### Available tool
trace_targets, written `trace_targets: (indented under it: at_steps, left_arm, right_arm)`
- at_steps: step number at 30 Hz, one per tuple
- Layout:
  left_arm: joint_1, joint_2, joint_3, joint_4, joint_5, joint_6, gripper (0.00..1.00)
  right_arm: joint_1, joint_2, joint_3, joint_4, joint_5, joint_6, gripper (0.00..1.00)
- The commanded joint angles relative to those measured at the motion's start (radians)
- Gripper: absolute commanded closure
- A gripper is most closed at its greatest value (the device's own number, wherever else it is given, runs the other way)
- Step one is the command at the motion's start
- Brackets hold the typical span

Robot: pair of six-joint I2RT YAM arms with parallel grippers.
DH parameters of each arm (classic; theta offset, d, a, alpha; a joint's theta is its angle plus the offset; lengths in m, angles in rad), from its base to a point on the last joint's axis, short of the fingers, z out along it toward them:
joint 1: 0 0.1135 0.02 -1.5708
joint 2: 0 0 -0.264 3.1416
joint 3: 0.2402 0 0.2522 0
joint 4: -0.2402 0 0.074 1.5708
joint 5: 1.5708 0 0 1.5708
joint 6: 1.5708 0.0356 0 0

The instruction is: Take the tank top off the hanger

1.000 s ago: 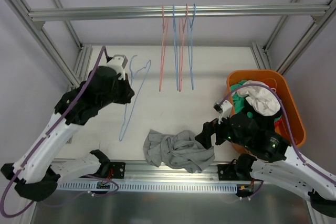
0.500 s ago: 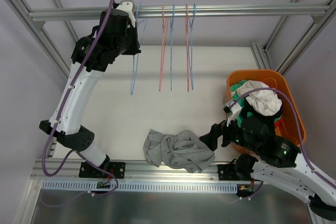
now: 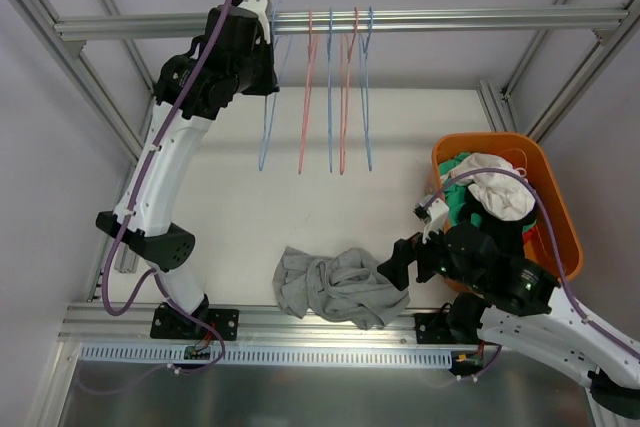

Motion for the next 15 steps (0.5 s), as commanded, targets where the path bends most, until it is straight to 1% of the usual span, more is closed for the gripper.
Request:
trace_targets:
  at_steps: [1, 5, 7, 8, 9, 10, 11, 12, 13, 14, 15]
  left_arm:
    - [0.008, -0.021, -0.044, 0.003, 0.012, 0.0, 1.0]
    - [0.008, -0.03, -0.096, 0.003, 0.036, -0.009, 1.0]
    - [0.008, -0.047, -0.11, 0.008, 0.041, -0.015, 1.0]
    - [0.008, -0.05, -0.115, 0.011, 0.045, -0.017, 0.97]
    - [0.008, -0.053, -0.118, 0.013, 0.047, -0.018, 0.91]
    - [0.008, -0.064, -0.119, 0.013, 0.048, -0.018, 0.82]
    - [0.008, -0.076, -0.129, 0.016, 0.05, -0.02, 0.64]
    - [0.006, -0.088, -0.138, 0.017, 0.041, -0.022, 0.51]
    - [0.006, -0.122, -0.15, 0.019, 0.022, -0.028, 0.34]
    - [0.006, -0.145, -0.185, 0.02, -0.001, -0.038, 0.02]
    - [0.006, -0.169, -0.208, 0.028, -0.039, -0.043, 0.01]
  right_arm:
    - [0.006, 0.02, -0.018, 0.064, -0.028, 0.009, 0.01]
    - [0.004, 0.066, -0.041, 0.11, -0.072, 0.012, 0.0]
    - [0.006, 0.095, -0.048, 0.134, -0.118, 0.015, 0.0]
    - [0.006, 0.119, -0.062, 0.148, -0.126, 0.012, 0.0]
    - [0.006, 0.133, -0.07, 0.165, -0.143, 0.012, 0.01]
    - [0.007, 0.147, -0.079, 0.203, -0.15, 0.014, 0.01]
    - [0.012, 0.184, -0.094, 0.223, -0.154, 0.017, 0.0]
    - [0.019, 0.208, -0.102, 0.257, -0.149, 0.018, 0.01]
    - [0.038, 0.237, -0.105, 0.26, -0.131, 0.024, 0.01]
    - [0.05, 0.27, -0.096, 0.26, -0.109, 0.031, 0.0]
    - [0.067, 0.338, -0.093, 0.262, -0.045, 0.046, 0.0]
